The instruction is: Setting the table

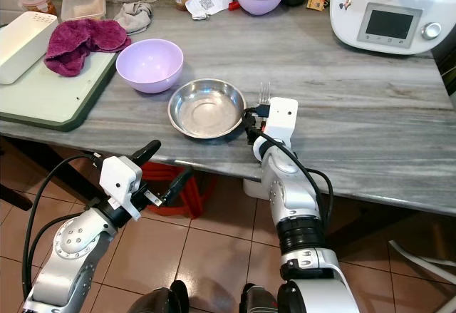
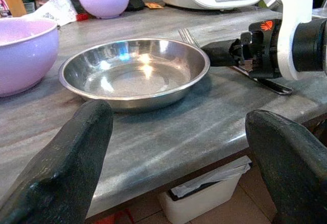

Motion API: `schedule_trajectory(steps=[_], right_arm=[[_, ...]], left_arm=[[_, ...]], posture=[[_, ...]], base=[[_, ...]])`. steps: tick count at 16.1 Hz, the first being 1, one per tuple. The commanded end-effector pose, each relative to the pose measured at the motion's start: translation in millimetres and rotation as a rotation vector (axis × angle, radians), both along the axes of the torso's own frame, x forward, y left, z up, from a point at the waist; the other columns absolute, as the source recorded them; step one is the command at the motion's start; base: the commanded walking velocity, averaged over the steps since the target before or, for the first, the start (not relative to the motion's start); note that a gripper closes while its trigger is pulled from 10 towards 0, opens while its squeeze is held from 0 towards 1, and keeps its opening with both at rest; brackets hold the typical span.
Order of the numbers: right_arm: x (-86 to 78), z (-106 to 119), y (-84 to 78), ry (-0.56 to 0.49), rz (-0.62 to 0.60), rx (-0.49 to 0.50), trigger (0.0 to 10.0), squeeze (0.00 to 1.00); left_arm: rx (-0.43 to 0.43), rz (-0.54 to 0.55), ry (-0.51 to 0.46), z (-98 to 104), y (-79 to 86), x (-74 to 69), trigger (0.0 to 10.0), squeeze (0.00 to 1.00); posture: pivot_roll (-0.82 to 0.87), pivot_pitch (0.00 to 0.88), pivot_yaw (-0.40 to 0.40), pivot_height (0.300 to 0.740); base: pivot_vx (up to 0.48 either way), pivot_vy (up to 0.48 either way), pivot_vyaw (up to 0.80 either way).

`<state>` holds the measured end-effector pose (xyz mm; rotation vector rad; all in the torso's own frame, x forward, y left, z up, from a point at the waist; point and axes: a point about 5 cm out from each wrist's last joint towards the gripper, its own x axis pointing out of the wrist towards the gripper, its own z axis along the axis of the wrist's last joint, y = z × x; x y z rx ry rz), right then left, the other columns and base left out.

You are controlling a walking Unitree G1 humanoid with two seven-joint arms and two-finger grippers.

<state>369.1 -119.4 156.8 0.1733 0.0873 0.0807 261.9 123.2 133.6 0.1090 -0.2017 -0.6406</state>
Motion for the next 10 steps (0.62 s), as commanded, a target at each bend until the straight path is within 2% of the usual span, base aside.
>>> schedule_trajectory(steps=[1,10], right_arm=[[-2.7,-3,-2.2,0.0,-0.019,0.003,10.0,1.0],[-8.4,27,-3.7,-0.195,-0.053,-0.121,10.0,1.0]], left_arm=[[0.009,-0.011,0.002,0,-1.9,-1.5,10.0,0.0],[-0.001,-0.007,-0.005,1,-5.3,0.8,10.0,0.0]], posture=[[-0.13,0.229,0.015,0.74],[-0.13,0.219,0.008,0.74]], base=[[0.0,0.0,0.0],[0.0,0.0,0.0]])
